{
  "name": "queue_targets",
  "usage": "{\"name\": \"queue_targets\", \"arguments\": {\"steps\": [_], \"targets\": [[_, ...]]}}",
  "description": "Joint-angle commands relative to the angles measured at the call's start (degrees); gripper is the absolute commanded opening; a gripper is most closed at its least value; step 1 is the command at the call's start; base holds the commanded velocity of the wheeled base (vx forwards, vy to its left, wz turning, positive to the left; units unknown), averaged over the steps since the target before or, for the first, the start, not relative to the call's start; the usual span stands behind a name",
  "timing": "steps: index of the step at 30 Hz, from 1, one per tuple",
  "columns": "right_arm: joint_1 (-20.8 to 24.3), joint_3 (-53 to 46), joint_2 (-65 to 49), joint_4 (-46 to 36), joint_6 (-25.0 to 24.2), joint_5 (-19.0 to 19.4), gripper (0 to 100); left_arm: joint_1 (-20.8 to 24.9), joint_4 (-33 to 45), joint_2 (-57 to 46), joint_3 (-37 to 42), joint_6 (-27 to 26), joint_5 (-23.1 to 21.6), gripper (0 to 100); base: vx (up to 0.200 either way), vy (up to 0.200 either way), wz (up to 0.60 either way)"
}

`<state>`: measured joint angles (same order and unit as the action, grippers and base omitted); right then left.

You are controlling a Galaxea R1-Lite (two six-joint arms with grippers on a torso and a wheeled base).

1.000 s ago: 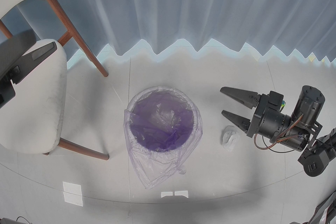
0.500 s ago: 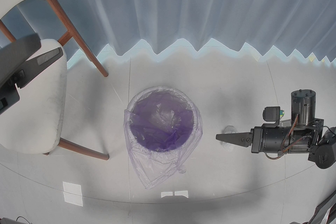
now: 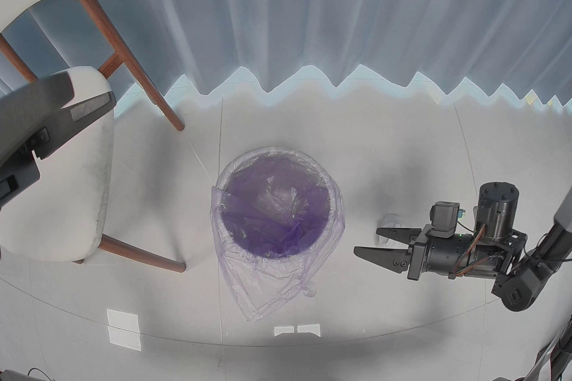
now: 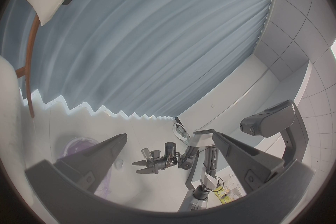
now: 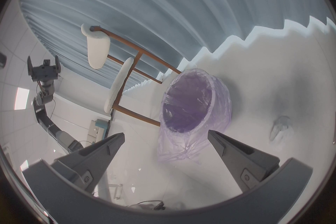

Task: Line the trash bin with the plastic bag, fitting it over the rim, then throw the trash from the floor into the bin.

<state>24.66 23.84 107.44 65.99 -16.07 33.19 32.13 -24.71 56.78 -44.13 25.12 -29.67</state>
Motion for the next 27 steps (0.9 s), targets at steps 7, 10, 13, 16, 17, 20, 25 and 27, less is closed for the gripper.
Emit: {"name": "queue_targets", "arguments": {"steps": [7,10,13,16,17,20,25,27], "targets": [[-1.55,1.20,25.63,23.92,-1.34,-13.33,100,-0.23,-0.07,0.96,-0.96,0.80,0.05,100,0.000,0.000,0.00],[-2.95,5.33,24.93,23.75,-6.34,-17.11,100,-0.93,-0.16,1.58,-1.40,2.65,-0.21,100,0.000,0.000,0.00],[-6.12,8.59,23.43,20.15,-7.31,-20.10,100,-2.16,-0.25,1.75,-3.07,3.88,-0.39,100,0.000,0.000,0.00],[-7.79,11.49,21.06,14.78,-7.31,-22.38,100,-4.01,-0.34,1.75,-4.03,4.93,-0.39,100,-0.067,-0.067,0.00],[-8.14,13.77,19.39,9.86,-7.31,-23.09,100,-5.24,-0.60,1.84,-4.65,6.16,-0.74,100,-0.200,-0.200,0.00],[-7.79,19.05,16.40,-3.23,-7.14,-24.58,100,-7.26,-1.31,2.02,-4.91,7.22,-2.58,100,-0.200,-0.200,0.00],[-7.87,30.38,15.87,-23.62,-3.71,-27.31,100,-11.22,-1.48,1.49,-5.09,7.39,-6.01,100,-0.200,-0.200,0.00],[-8.05,33.20,16.75,-27.76,-2.65,-27.75,100,-12.27,-1.57,1.49,-5.09,7.39,-6.98,100,-0.200,-0.200,0.00]]}}
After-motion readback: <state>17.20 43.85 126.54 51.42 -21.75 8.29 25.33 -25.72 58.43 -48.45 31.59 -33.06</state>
